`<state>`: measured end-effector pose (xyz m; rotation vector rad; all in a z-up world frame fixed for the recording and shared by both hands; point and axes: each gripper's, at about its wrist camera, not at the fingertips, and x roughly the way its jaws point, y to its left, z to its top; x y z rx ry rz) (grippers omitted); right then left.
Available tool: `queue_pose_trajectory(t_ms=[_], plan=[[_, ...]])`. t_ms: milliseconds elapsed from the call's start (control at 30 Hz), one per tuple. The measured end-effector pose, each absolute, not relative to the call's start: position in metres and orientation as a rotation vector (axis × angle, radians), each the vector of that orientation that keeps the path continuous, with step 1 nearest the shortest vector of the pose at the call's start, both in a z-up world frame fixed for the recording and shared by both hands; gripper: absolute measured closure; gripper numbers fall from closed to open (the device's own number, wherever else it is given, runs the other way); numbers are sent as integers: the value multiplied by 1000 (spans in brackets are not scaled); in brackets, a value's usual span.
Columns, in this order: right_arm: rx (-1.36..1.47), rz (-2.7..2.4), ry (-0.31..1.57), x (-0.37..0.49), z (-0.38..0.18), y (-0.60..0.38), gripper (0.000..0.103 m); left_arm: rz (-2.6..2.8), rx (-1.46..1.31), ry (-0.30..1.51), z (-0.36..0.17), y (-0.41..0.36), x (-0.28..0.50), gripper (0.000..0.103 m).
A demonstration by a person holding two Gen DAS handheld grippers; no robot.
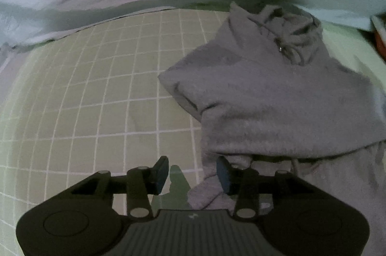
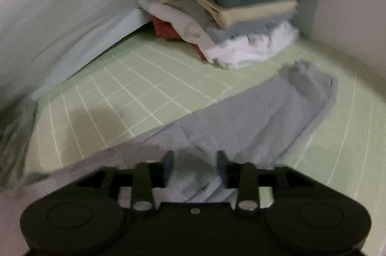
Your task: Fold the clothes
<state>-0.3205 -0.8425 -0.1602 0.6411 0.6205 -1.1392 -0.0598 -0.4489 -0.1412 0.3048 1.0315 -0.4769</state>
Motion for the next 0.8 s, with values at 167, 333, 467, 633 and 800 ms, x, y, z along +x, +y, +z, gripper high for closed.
queue_pose_trajectory(t_ms=[167,333,467,633,800], plan=[[750,-1115,590,-326,-171,-845,27,-497,283,1044,-140,-450,-56,51],[765,-1112,590,-324,-174,-847,18,-544,269,1047,-135,-448,-55,50],[752,-1110,598,-321,-175,-847,18,-569,280,1047,-137,-452,-60,35],[718,-1115,625,-317,-175,-844,17,-600,295,1046,-139,-456,-65,34],[700,-1118,642,-314,-176,-844,16,-551,271,1073,-151,-464,-58,48]])
